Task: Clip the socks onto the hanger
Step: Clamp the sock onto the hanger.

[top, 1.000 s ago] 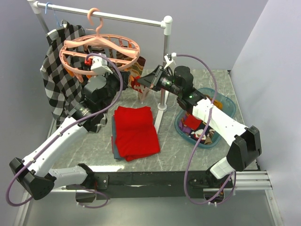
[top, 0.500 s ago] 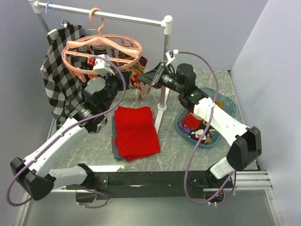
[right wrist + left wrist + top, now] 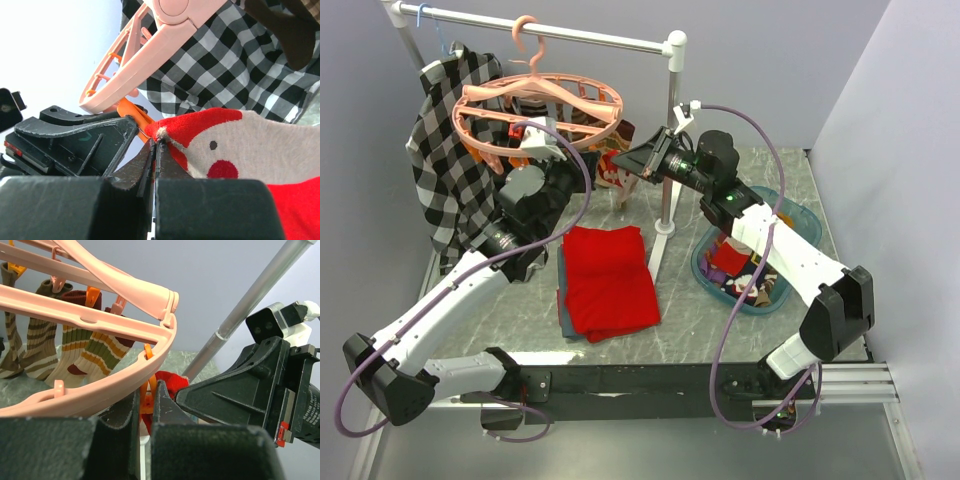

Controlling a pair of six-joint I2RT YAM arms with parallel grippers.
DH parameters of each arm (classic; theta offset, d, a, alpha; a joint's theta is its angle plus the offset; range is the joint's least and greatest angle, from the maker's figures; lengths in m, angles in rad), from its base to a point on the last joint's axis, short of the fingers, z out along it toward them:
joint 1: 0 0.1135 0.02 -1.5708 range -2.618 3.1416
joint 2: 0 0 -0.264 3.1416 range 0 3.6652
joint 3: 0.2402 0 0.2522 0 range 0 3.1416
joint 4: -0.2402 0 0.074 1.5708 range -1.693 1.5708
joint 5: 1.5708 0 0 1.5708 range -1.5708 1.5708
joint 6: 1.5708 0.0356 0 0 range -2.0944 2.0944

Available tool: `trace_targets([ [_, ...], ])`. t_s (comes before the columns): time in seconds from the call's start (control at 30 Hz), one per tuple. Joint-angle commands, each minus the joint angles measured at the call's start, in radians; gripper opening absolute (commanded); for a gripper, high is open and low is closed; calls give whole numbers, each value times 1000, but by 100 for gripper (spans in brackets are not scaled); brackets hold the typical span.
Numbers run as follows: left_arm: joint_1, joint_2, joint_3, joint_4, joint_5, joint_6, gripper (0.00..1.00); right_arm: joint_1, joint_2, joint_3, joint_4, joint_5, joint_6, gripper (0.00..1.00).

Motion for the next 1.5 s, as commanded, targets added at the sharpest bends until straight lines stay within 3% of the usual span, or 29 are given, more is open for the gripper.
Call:
trace_targets([
  [0.0,-2,-11,-5,64,45,5,5,-10,14,60,60,-34,33,0],
  [0.33,0,-8,-22,93,61,-23,14,-10,23,71,73,-45,62,0],
  [0.43,-2,-8,-19,88,58,-26,30,-10,19,74,70,-45,59,0],
  [0.47,0,-10,-17,87,56,-27,43,-10,17,75,64,-43,56,0],
  [0.53,-2,-20,-11,79,56,-30,55,-8,16,74,57,-37,47,0],
  [0.57,0,-24,-8,73,53,-32,65,-10,16,74,58,-34,42,0],
  [0.67,0,-40,16,33,41,-41,83,-13,13,69,63,-31,42,0],
  [0.8,-2,-65,78,-53,12,-88,97,-14,14,77,49,-23,24,0],
  [1.13,-2,-128,176,-367,-77,-188,96,-14,20,101,15,8,-24,0],
  [1.47,-3,4,342,-636,-145,-220,85,-13,29,117,-2,8,-49,0],
])
